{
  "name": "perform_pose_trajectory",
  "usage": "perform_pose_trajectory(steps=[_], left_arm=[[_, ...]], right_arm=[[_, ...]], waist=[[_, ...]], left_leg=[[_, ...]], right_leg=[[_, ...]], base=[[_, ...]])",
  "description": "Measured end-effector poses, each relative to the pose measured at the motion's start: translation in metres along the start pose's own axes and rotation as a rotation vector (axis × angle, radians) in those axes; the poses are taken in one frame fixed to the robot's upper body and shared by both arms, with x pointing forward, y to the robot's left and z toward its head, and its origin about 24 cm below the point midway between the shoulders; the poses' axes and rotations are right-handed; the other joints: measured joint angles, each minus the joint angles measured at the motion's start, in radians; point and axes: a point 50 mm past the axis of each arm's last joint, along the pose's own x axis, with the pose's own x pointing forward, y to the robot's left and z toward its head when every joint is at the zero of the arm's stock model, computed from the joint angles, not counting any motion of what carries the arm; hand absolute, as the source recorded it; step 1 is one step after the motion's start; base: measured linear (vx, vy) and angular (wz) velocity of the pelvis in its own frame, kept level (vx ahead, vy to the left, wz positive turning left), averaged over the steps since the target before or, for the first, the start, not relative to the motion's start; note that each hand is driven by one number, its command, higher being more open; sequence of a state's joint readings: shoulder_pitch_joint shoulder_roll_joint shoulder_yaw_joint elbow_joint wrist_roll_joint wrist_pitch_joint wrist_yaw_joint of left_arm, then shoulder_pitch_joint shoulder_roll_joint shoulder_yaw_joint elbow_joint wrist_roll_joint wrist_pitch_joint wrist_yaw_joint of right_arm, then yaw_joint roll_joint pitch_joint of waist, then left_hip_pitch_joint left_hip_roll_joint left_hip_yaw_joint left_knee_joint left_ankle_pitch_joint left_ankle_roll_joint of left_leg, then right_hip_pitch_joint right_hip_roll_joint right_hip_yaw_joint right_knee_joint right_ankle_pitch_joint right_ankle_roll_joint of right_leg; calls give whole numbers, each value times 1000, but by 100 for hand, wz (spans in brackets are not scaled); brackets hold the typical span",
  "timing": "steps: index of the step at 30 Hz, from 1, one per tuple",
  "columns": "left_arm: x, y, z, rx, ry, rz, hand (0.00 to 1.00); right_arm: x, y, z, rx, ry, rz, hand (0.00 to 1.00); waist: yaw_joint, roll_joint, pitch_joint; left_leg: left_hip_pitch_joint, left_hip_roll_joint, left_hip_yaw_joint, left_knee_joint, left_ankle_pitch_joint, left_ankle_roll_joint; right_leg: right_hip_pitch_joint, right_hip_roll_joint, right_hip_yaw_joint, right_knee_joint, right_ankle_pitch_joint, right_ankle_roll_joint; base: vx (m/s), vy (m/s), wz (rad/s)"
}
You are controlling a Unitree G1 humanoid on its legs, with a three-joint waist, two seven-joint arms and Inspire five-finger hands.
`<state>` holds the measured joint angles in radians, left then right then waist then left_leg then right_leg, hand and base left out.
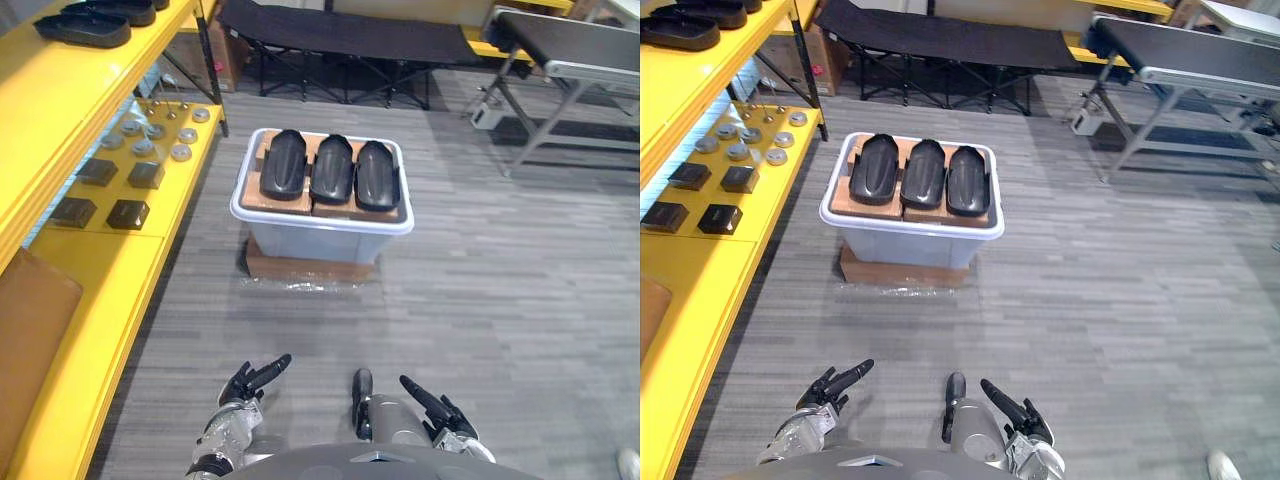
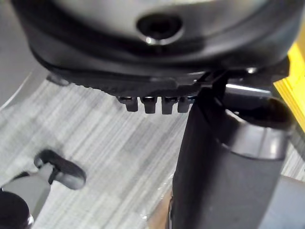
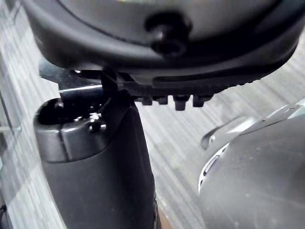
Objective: Walk over and take three plastic housings, then place them on the shelf
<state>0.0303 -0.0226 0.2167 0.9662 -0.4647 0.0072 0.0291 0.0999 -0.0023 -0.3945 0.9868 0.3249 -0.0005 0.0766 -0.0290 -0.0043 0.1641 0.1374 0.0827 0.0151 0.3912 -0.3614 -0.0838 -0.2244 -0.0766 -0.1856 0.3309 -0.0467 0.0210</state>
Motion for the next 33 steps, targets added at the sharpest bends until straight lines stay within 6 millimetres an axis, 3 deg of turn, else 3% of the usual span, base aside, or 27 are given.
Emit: perform_pose_trajectory(steps=[1,2,3,4,5,6,9,10,11,12,13,14,16,20,21,23,25,26,27,28,32,33], left_arm=[[0,-1,0,-24,-2,2,100],[-1,-2,0,-62,-11,7,100],[-1,-3,-1,-71,-9,8,100],[-1,-4,2,-82,-17,6,100],[-1,-5,1,-81,-13,1,100],[-1,-5,2,-79,-16,-2,100],[0,-4,6,-63,-26,-22,100],[0,-6,5,-59,-25,-29,100],[0,-6,5,-58,-24,-31,100],[0,-5,8,-56,-41,-32,100],[1,-5,12,-50,-50,-31,100],[3,-5,19,-39,-60,-27,100],[4,-4,23,-4,-65,-25,100],[3,7,19,55,-19,-2,100],[3,10,18,59,-11,8,100],[3,19,19,63,-5,46,100],[2,24,15,58,11,70,100],[1,30,10,58,36,90,100],[0,40,12,66,34,112,100],[-1,44,12,67,34,125,100],[-7,55,-14,21,121,175,100],[-8,56,-16,9,126,179,100]], right_arm=[[0,-1,1,-5,-1,-1,100],[0,-5,8,-23,-30,-7,100],[0,-7,12,-27,-44,-12,100],[0,-12,13,-21,-43,-33,100],[-1,-16,9,4,-34,-57,100],[-1,-17,7,16,-34,-64,100],[-1,-13,7,27,-55,-57,100],[-2,-13,6,25,-54,-56,100],[-2,-15,5,25,-52,-60,100],[-4,-12,-1,35,-46,-54,100],[-4,-7,-3,37,-46,-40,100],[-6,-3,-9,36,-48,-27,100],[-6,-2,-11,39,-47,-24,100],[-5,1,-12,-7,-40,-7,100],[-5,1,-8,-17,-60,3,100],[-5,3,-5,-47,-83,22,100],[-5,3,-3,-55,-92,34,100],[-5,2,-3,-65,-98,33,100],[-5,3,-7,-82,-84,35,100],[-5,3,-10,-81,-71,34,100],[-5,-12,-5,-110,-62,2,100],[-5,-15,-6,-111,-55,-8,100]], waist=[[2,12,-6],[15,55,-2],[24,67,3],[29,83,6],[30,80,9],[30,72,9],[31,56,11],[31,56,12],[31,57,12],[40,33,11],[40,9,6],[37,-36,5],[35,-55,2],[29,-46,16],[23,-30,24],[29,-25,22],[29,-23,22],[27,-27,19],[28,-62,10],[26,-82,7],[25,-14,-18],[24,-13,-18]], left_leg=[[-51,17,-2,117,9,-17],[-195,78,-2,435,114,-35],[-246,110,1,542,147,-35],[-290,144,17,625,135,-32],[-315,149,50,628,115,-33],[-323,143,76,596,106,-28],[-342,80,192,245,100,-19],[-342,51,199,63,167,4],[-339,34,197,-50,274,31],[-324,25,203,-89,366,102],[-315,9,206,-109,370,101],[-285,-8,205,-175,379,98],[-283,-26,196,-215,386,100],[-184,-59,175,-314,388,104],[-159,-50,164,-339,388,104],[-150,-42,138,-366,388,103],[-150,-32,125,-372,388,92],[-148,-28,117,-377,390,77],[-146,-47,112,-382,390,60],[-140,-58,103,-388,389,50],[-121,2,87,-464,425,10],[-119,8,87,-467,427,7]], right_leg=[[10,13,-9,7,-19,-9],[66,53,-27,-14,-58,-42],[97,73,-33,-30,-68,-52],[158,97,-35,-61,-76,-66],[245,100,-40,-116,-81,-73],[283,98,-38,-144,-81,-73],[395,77,-22,-228,-96,-48],[415,83,-10,-230,-110,-31],[429,98,-1,-228,-120,-21],[446,106,16,-220,-146,-12],[452,86,22,-216,-149,-12],[444,69,25,-201,-151,-11],[412,57,22,-165,-152,-8],[360,27,26,51,-150,-1],[314,24,26,146,-163,2],[258,2,21,150,-254,-16],[212,-30,26,123,-262,-15],[195,-48,41,42,-239,14],[190,-85,59,-70,-98,35],[193,-91,71,-76,-112,71],[226,-24,55,-162,-94,43],[230,-18,53,-169,-91,42]], base=[[660,-446,47],[505,-364,10],[534,-309,-2],[528,-279,-5],[520,-279,-4],[480,-255,-14],[439,-142,-35],[391,-13,-25],[449,25,-34],[354,26,-22],[357,44,-3],[278,20,16],[313,46,23],[242,51,20],[223,12,23],[143,-18,25],[106,-61,23],[136,-145,28],[125,-176,32],[144,-223,23],[97,-172,1],[83,-127,-1]])
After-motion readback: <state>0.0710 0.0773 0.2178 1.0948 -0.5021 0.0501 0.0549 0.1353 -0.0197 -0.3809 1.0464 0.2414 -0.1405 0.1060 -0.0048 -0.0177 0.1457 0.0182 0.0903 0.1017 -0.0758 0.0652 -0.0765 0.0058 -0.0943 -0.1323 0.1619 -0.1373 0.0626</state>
